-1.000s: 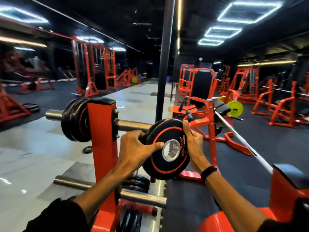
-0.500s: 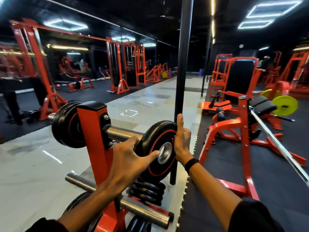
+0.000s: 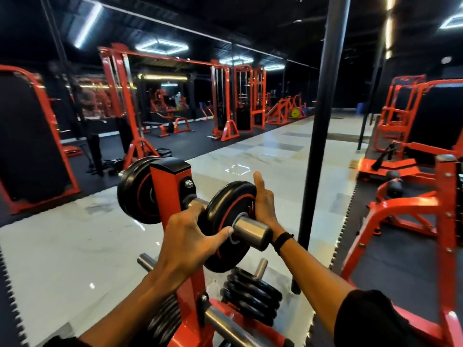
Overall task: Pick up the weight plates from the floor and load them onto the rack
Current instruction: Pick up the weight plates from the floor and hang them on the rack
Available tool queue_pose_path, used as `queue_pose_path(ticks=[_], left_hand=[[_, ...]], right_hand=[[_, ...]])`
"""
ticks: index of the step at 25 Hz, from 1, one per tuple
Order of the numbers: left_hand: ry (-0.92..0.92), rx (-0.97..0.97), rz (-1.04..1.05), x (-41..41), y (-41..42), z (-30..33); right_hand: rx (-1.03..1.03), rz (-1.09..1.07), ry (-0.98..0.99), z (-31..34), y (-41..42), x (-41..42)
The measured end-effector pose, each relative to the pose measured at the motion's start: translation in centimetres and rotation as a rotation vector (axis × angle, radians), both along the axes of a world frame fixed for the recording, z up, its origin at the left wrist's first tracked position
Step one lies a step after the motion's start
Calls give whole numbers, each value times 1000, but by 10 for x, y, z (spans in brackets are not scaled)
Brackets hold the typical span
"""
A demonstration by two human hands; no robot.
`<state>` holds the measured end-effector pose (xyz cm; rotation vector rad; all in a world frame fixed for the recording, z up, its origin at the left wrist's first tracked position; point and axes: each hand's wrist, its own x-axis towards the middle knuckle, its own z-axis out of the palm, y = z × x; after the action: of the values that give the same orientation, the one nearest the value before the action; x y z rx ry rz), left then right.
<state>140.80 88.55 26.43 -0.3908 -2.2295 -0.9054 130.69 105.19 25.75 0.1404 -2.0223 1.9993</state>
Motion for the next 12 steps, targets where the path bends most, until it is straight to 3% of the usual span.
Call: queue_pose_path(ticks=[3,6,12], left_hand=[[19,-145,326,-20,-19,4],[-7,-122,497,-41,-39,4],[-35,-172,559,-52,-43,3]], right_hand=[[254,321,-77,14,-14,-17],[383,469,-121,25,-20,-24],[583,410,-121,46,-23,-22]])
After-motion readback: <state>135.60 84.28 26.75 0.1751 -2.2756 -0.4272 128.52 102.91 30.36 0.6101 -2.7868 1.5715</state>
